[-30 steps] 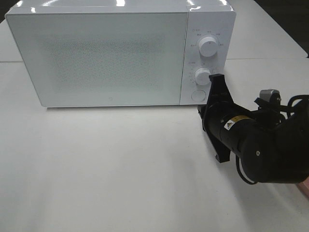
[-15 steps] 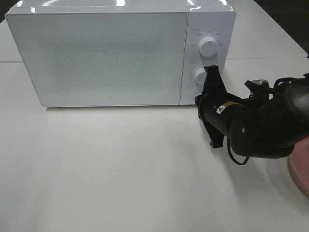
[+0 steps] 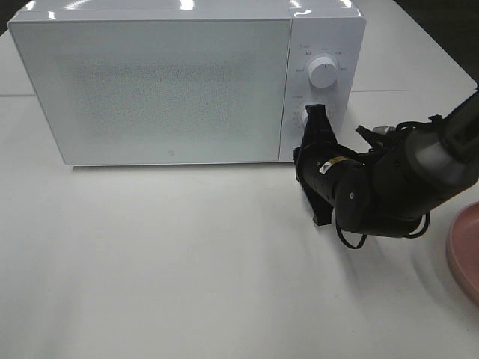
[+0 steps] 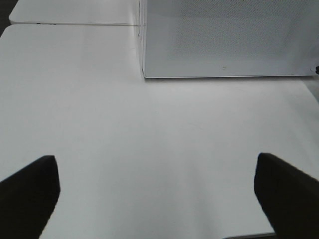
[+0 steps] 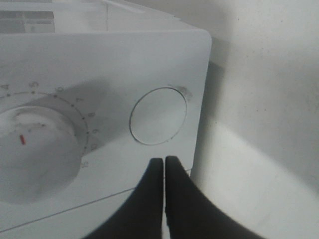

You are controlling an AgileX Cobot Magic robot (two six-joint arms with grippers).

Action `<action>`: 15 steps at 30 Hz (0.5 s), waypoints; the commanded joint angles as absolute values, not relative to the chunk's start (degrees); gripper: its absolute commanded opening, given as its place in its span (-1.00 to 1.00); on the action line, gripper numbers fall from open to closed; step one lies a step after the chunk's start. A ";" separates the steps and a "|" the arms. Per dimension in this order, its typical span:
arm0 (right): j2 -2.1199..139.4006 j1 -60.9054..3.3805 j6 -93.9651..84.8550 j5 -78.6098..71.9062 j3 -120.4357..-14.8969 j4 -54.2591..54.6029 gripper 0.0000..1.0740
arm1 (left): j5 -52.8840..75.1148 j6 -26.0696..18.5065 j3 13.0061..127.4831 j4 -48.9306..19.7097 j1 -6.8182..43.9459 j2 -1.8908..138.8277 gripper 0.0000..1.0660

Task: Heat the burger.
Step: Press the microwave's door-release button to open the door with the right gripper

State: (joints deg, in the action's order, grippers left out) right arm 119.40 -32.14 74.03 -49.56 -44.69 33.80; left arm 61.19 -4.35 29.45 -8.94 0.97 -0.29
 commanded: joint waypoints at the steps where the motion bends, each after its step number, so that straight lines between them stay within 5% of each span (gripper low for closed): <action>1: 119.52 -31.97 73.51 -50.42 -45.21 35.81 -1.00 | 61.19 -4.07 29.51 -9.05 0.97 -1.26 0.84; 15: 120.03 -29.85 70.47 -51.17 -47.38 36.90 -1.00 | 61.19 -4.07 29.51 -9.05 0.97 -1.26 0.84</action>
